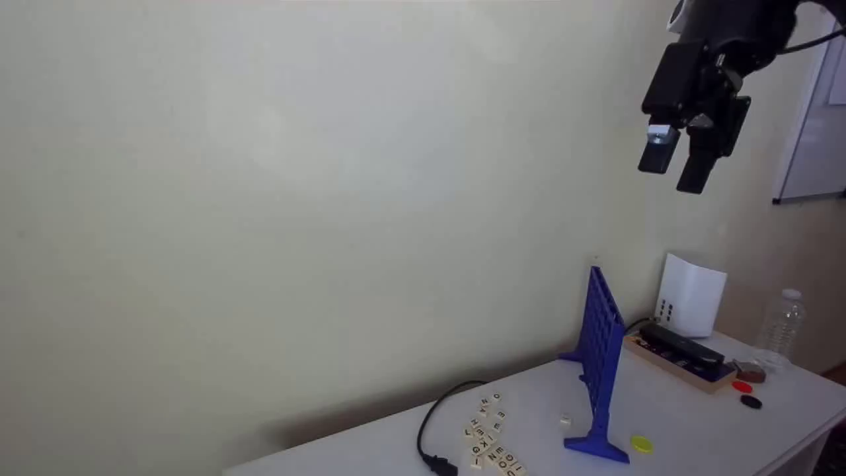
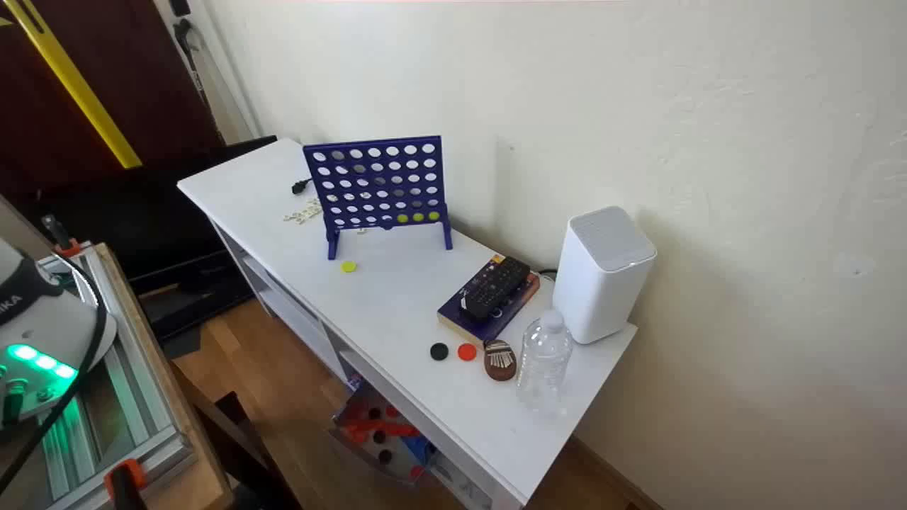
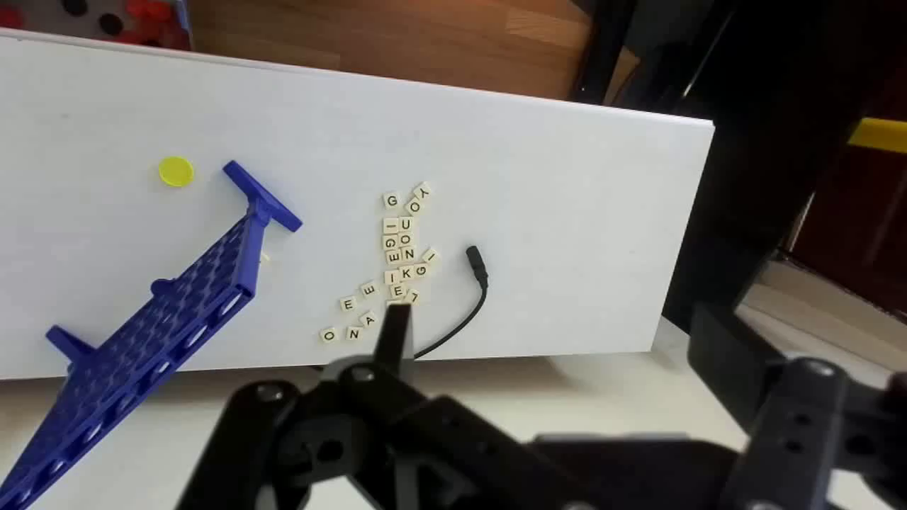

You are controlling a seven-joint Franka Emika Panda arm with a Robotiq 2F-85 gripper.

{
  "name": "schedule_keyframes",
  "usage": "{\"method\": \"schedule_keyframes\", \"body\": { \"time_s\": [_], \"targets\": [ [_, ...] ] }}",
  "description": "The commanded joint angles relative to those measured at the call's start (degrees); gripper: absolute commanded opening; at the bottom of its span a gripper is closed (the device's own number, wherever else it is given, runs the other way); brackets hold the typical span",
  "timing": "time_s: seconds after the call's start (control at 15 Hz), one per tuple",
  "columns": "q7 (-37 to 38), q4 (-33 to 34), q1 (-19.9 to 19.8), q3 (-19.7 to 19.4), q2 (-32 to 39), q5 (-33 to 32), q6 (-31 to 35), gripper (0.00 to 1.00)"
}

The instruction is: Put the yellow chip into the connect four game

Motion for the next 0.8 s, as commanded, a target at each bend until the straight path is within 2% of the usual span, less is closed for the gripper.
{"method": "schedule_keyframes", "body": {
  "time_s": [0.0,0.4,0.73],
  "targets": [
    [-0.4,0.1,-0.9,0.7,0.0,0.4,-0.3,1.00],
    [-0.4,0.1,-0.9,0.7,0.0,0.4,-0.3,1.00],
    [3.0,-2.2,-6.9,-0.3,-0.7,-3.0,2.0,1.00]
  ]
}}
